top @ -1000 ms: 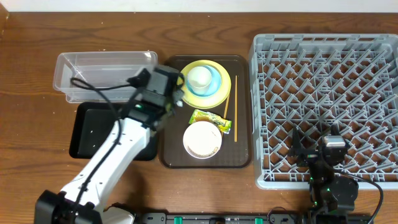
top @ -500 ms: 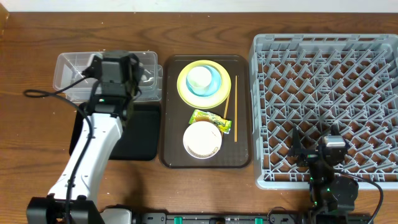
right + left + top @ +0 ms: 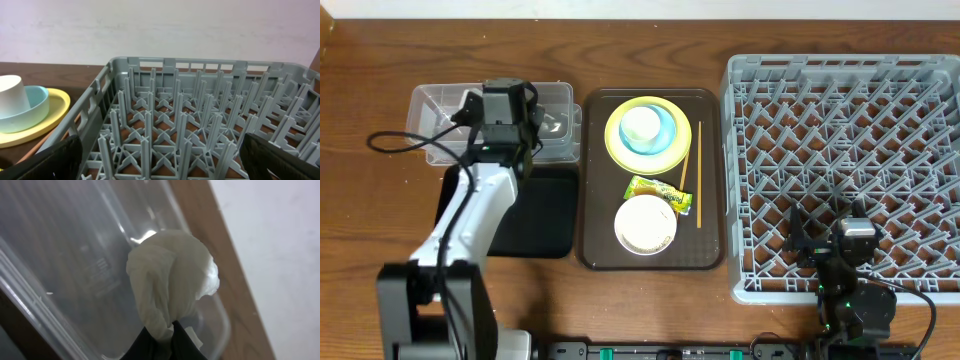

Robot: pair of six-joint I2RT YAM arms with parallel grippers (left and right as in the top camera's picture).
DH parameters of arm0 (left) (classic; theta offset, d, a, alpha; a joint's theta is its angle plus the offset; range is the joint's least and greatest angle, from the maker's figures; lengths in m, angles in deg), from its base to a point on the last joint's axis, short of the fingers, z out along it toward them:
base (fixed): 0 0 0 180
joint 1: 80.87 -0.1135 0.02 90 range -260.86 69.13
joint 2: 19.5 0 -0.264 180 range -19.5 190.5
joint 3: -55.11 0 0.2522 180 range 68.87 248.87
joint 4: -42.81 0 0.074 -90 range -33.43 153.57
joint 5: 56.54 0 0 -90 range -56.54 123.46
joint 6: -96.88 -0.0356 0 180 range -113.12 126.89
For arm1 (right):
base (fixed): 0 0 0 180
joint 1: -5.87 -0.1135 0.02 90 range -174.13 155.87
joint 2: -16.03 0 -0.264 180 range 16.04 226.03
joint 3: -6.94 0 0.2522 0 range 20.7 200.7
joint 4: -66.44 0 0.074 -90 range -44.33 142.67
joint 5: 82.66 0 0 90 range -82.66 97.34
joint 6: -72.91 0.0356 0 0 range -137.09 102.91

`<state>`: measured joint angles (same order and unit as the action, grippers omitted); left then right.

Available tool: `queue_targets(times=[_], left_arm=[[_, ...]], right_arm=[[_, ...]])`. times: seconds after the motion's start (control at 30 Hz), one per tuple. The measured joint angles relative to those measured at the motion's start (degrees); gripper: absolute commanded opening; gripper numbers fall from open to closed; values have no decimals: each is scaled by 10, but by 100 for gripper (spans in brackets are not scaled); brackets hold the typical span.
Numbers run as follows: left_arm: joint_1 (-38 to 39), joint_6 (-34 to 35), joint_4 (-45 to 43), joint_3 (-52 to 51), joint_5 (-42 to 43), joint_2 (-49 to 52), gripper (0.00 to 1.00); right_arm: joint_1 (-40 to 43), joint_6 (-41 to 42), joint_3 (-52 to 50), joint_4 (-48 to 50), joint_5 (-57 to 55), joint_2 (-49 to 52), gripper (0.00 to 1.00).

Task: Sort waste into correct bins and load items into the dishwasher rack
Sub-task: 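Carry the tissue left and release it into the clear bin, then move the left gripper back over the yellow cake wrapper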

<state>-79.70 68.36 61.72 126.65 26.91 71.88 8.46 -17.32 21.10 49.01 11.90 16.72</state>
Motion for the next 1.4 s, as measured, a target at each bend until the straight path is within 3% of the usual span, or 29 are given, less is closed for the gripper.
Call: queue_targets(times=[0.2,0.3,0.4,0.7,0.93,1.17,1.4], left_arm=[[0,0,-20,0,0,14,17],[0,-11,-28,0,0,14,45],[0,-31,-29,0,2,14,58],[0,-89,12,0,14,-63,60],[16,-99,158,0,168,-212,60],[123,-114,334,-1,257,-239,60],[256,-143,364,-1,274,-218,53]], right_arm=[[0,0,0,0,0,0,99],[0,0,0,0,0,0,99],[0,0,0,0,0,0,99],[0,0,0,0,0,0,99],[0,0,0,0,0,0,99],[0,0,0,0,0,0,99],[0,0,0,0,0,0,99]])
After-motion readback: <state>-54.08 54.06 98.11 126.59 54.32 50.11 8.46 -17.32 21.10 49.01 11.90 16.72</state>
